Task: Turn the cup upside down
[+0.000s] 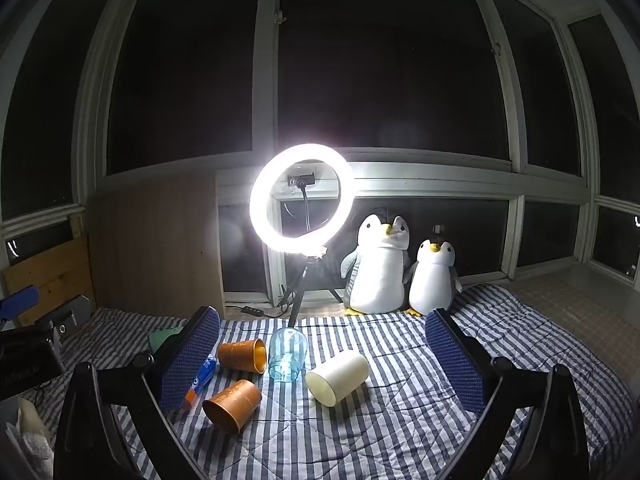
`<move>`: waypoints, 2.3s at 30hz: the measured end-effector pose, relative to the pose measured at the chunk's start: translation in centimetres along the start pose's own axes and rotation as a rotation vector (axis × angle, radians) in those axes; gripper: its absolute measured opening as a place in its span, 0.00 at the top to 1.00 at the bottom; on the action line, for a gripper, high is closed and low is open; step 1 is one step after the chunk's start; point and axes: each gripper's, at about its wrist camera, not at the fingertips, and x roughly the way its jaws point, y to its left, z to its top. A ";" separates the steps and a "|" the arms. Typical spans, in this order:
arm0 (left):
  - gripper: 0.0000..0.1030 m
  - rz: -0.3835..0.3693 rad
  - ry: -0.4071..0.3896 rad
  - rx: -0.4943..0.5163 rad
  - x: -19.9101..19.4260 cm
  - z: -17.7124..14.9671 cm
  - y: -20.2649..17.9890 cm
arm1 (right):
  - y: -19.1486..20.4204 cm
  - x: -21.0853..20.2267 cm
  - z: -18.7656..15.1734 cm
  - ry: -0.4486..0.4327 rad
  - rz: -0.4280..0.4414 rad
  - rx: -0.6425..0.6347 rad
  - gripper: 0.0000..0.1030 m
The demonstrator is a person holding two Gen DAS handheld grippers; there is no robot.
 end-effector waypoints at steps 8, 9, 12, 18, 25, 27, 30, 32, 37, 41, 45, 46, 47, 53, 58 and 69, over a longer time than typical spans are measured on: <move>0.01 0.003 0.001 -0.001 -0.1 0.1 0.1 | 0.0 0.1 0.2 -0.003 0.002 -0.002 0.01; 0.01 0.002 0.001 -0.002 -0.1 0.0 0.1 | 0.0 0.2 0.2 -0.003 0.002 -0.002 0.01; 0.01 0.002 0.003 -0.001 -0.1 0.0 0.2 | 0.1 0.2 0.3 -0.008 -0.002 -0.007 0.01; 0.01 0.004 0.004 -0.002 -0.1 0.0 0.3 | 0.0 0.3 0.3 -0.009 -0.001 -0.009 0.01; 0.01 0.005 0.005 -0.003 -0.1 0.0 0.4 | 0.1 0.6 0.2 -0.011 -0.003 -0.002 0.01; 0.01 0.006 0.005 -0.004 -0.1 0.1 0.5 | 0.0 0.5 0.2 -0.014 -0.004 -0.001 0.01; 0.01 0.005 0.007 -0.003 -0.1 0.2 0.5 | -0.1 0.4 0.4 -0.024 -0.005 -0.005 0.01; 0.01 0.006 0.007 -0.003 0.0 0.3 0.5 | -0.2 0.4 0.5 -0.025 -0.005 -0.005 0.01; 0.01 0.006 0.008 -0.003 0.0 0.2 0.6 | -0.2 0.4 0.3 -0.033 -0.005 -0.009 0.01; 0.01 0.008 0.014 -0.003 0.2 0.4 0.6 | -0.2 0.6 0.3 -0.015 -0.001 -0.007 0.01; 0.01 0.014 0.021 -0.006 0.5 0.4 0.9 | 0.0 1.5 0.4 0.033 0.006 0.004 0.01; 0.01 0.016 0.024 -0.007 0.6 0.5 0.9 | 0.1 1.6 0.4 0.036 0.008 0.002 0.01; 0.01 0.018 0.027 -0.009 0.7 0.4 1.1 | 0.2 1.9 0.5 0.038 0.007 -0.002 0.01; 0.01 0.033 0.044 -0.013 1.5 0.4 1.3 | 0.7 3.6 0.6 0.101 0.037 0.010 0.01; 0.01 0.065 0.073 -0.013 2.5 -0.3 2.2 | 1.2 7.2 0.8 0.209 0.114 -0.001 0.01; 0.01 0.133 0.137 -0.043 5.3 -2.0 5.1 | 4.1 17.7 -0.9 0.396 0.262 -0.009 0.01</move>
